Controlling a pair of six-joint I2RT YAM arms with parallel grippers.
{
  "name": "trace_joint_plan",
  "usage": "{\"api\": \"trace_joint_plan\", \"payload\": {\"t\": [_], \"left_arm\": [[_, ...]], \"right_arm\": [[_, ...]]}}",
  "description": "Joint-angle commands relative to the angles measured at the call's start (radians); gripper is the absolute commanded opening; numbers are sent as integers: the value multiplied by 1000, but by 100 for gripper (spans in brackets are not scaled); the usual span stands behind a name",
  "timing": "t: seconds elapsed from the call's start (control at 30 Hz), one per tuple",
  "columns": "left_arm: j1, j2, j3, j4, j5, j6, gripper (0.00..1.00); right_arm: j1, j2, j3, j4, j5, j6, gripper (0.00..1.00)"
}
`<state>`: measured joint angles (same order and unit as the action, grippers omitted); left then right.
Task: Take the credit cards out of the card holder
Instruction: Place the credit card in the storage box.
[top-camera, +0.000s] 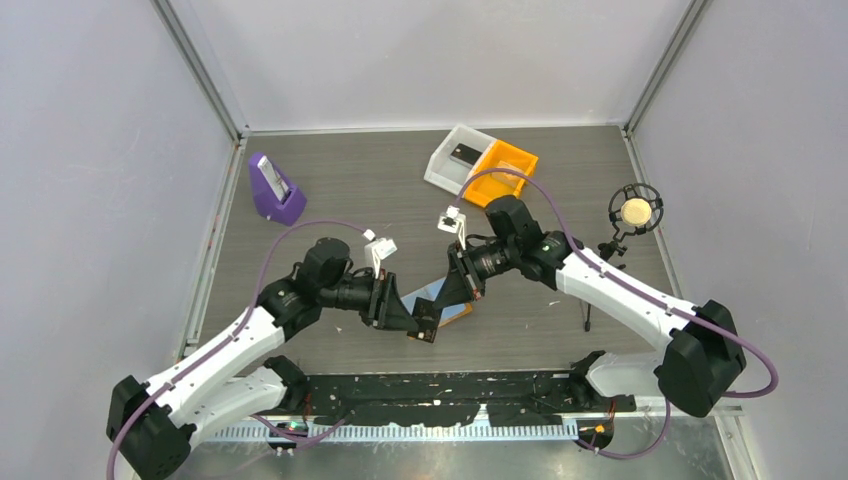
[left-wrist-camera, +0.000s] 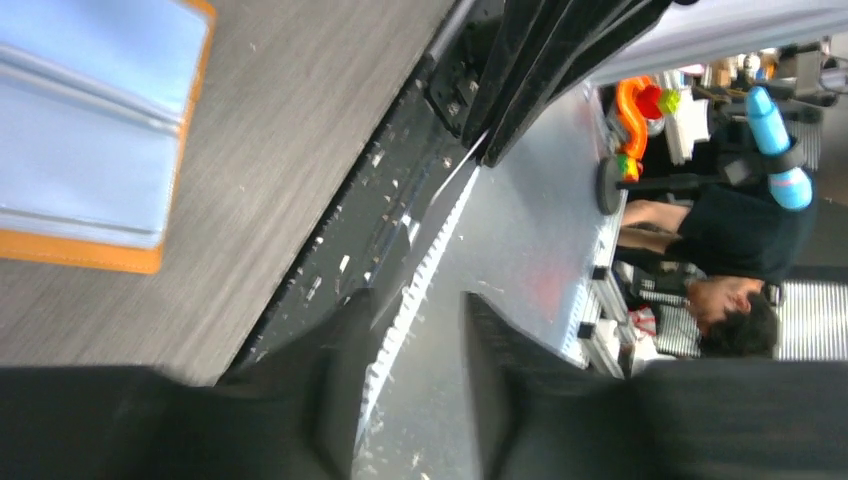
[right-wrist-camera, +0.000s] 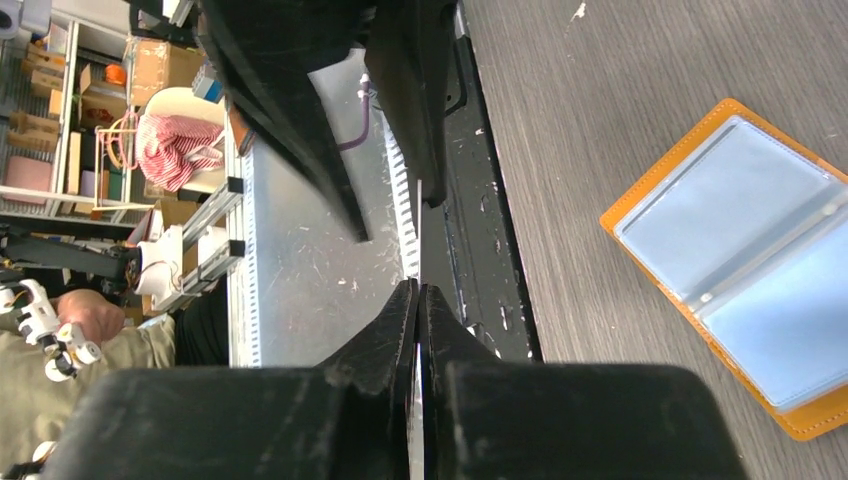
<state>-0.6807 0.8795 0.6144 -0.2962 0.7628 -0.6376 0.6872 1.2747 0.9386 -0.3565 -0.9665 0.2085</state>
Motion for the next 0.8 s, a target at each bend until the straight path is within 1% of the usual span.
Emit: {"api": "trace_joint_plan", "payload": {"t": [0.0,0.07,0.1,0.17,0.3,0.37,0.43,0.47,0.57,0.77], "left_arm": [[0,-30,105,-128,-151,72,55],[1,-47,136,-199,-252,97,69],[1,-58,152,-234,-303,111,82],[1,-80,181,-294,-422,136,90],[1,-150,229,-399,-649,168,94],[1,-194,236,-433,-792,176,99],[1,-245,226,-447,-902,184,100],[1,-269,215,-446,-932,195,100],[1,-325,185,-452,-1019,189,100],[1,-386,175,-469,-1039,200,100]], "right_arm": [[-9,-50,15,37,52,23,5],[-21,-60,15,38,72,28,5],[-24,-64,14,35,82,30,5],[-39,-75,11,33,126,44,5],[-103,-87,-2,56,263,95,5],[-136,-90,-5,90,336,134,5],[-175,-85,-2,136,400,182,5],[-188,-76,6,169,423,212,5],[-245,-32,41,200,598,282,5],[-311,88,117,337,866,388,5]]}}
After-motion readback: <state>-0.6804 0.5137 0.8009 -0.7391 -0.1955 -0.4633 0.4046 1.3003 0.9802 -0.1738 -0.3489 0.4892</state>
